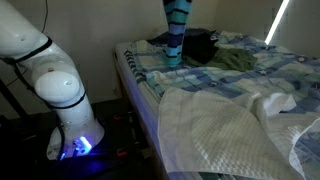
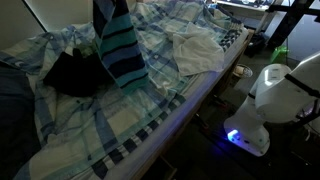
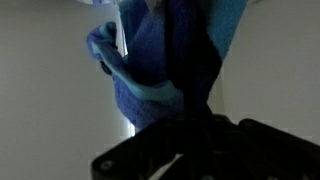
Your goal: Unfold the blue towel.
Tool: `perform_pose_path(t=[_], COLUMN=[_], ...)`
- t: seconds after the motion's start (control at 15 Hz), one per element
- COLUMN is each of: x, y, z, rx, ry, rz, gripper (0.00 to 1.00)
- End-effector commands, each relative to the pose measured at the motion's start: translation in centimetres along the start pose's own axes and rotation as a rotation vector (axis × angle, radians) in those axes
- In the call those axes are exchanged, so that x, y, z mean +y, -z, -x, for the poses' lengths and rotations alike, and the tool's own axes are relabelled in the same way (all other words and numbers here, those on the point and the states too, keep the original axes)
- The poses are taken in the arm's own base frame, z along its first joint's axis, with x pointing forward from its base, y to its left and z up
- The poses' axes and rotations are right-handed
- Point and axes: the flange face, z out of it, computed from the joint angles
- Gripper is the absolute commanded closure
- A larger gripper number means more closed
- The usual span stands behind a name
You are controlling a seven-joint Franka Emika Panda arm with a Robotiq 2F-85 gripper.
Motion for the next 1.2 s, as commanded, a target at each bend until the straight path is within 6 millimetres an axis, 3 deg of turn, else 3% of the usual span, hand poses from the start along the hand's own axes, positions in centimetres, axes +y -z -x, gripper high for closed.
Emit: perform_pose_path(t=[0.0,0.27,0.53,0.8,1.13], x=[3.7,6.6,6.9,5.1,-0.7], y=[0.6,-1.3,-2.7,-4.1,-5.5], z=[2.1,4.7,5.8,5.9,6.2], rx=[-0.015,-0.078,-0.117,-0.148,-0.189], ry=[-0.045,-0.099,-0.103,-0.083,-0.010], rz=[-0.009,-0.023,-0.038,-0.067,-0.147], gripper=[0.99,0.99,0.99,0.99,0.99])
